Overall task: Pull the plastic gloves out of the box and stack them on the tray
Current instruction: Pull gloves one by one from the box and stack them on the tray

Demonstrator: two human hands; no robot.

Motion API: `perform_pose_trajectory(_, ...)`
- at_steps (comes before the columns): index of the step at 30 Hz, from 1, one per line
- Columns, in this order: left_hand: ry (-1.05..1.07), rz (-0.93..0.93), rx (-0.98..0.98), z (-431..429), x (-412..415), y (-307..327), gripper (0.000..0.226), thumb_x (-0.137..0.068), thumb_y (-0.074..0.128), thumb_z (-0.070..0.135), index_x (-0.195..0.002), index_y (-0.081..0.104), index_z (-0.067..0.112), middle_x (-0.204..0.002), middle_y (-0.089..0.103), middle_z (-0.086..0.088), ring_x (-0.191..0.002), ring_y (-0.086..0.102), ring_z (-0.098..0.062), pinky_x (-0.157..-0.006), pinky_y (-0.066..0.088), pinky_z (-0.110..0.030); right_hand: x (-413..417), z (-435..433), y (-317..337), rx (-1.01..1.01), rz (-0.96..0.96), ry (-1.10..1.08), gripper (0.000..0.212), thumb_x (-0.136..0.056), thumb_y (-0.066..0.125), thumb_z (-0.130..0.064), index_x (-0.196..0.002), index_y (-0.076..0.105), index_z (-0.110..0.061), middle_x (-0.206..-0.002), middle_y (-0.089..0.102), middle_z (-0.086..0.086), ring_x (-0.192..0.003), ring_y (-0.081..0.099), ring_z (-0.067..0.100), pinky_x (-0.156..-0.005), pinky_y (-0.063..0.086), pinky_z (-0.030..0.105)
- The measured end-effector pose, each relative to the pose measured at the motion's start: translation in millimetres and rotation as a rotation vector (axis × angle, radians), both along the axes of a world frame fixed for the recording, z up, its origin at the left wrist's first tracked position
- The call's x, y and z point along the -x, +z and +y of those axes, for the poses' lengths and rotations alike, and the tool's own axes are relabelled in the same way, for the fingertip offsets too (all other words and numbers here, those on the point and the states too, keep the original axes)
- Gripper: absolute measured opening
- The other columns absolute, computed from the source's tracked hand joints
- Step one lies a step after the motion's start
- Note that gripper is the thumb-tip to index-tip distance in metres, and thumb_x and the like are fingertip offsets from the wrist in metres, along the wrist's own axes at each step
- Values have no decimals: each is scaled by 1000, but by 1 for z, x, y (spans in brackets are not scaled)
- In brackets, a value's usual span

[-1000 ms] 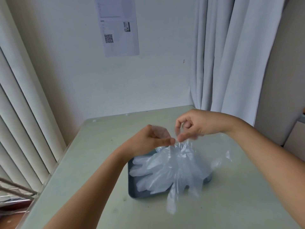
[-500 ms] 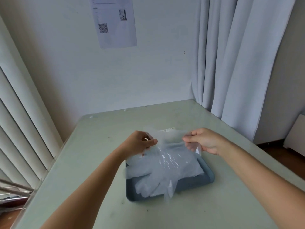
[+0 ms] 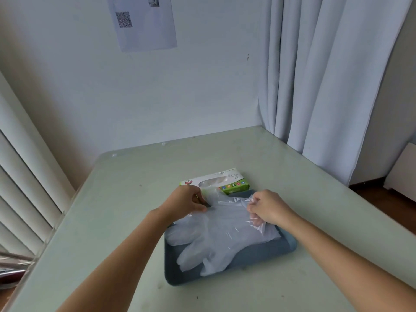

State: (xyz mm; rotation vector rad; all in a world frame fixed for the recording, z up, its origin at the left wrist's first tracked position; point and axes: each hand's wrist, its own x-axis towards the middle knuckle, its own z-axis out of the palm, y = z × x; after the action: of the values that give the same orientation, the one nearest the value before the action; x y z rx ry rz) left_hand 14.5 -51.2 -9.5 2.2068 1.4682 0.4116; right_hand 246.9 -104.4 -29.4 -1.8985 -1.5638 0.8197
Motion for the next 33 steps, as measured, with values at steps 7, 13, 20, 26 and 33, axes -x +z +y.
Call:
perform_pose_trajectory(7,189,141,-325,-22,-13,5,37,-88,63,30,-122,55,18,-116,58,1,-107,54,-19,-81,41,-26,-5,5,-1,76,56,-2,26,-83,51,-1,-62,42,-12,-58,63,6,-48,64,24,-62,52,32)
perform_pose_trajectory(13,-46,84,-262,-69,-41,4,37,-97,50,30,-133,51,18,-134,51,0,-119,51,-17,-97,39,-25,-9,6,4,137,118,51,23,-84,52,5,-67,47,-9,-59,63,9,-54,63,26,-60,48,32)
perform_pose_trajectory(20,-247,422,4,-70,-54,-28,70,-101,29,48,-153,1,12,-161,-4,-5,-148,-4,-19,-117,-2,-33,-11,7,6,209,163,53,19,-88,52,3,-76,45,-9,-72,55,11,-62,61,20,-76,55,46)
perform_pose_trajectory(26,-248,450,20,-68,-50,-38,77,-95,24,62,-152,-10,24,-159,-16,3,-146,-17,-20,-117,-9,-52,-9,5,10,230,149,69,23,-94,44,1,-76,44,-13,-72,50,5,-58,53,9,-57,45,21)
perform_pose_trajectory(33,-240,454,20,-70,-50,-42,81,-91,22,68,-151,-13,26,-158,-20,5,-145,-21,-20,-114,-11,-57,-16,-12,34,-41,-441,24,10,-87,53,-4,-95,53,-11,-90,58,7,-78,59,25,-64,43,28)
